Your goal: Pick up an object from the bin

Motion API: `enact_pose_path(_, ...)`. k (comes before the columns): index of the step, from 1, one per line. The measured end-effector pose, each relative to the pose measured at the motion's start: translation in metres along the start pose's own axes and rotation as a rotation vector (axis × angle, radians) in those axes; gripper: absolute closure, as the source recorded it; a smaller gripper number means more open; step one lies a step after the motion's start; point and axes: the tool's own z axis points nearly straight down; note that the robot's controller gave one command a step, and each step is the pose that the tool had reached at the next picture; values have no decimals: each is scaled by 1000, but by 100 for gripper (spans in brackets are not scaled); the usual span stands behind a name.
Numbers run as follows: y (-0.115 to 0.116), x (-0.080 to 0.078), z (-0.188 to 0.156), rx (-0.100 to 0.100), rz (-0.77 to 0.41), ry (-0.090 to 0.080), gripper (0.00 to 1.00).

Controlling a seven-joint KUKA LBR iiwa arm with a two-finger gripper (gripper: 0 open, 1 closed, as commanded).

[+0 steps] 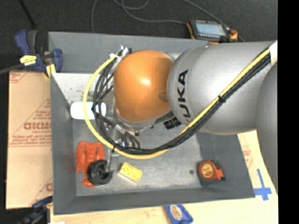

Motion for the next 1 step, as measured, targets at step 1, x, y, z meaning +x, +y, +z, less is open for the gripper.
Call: enact_pose_path(1, -1, -1, -5, -2, 5, -7, 0)
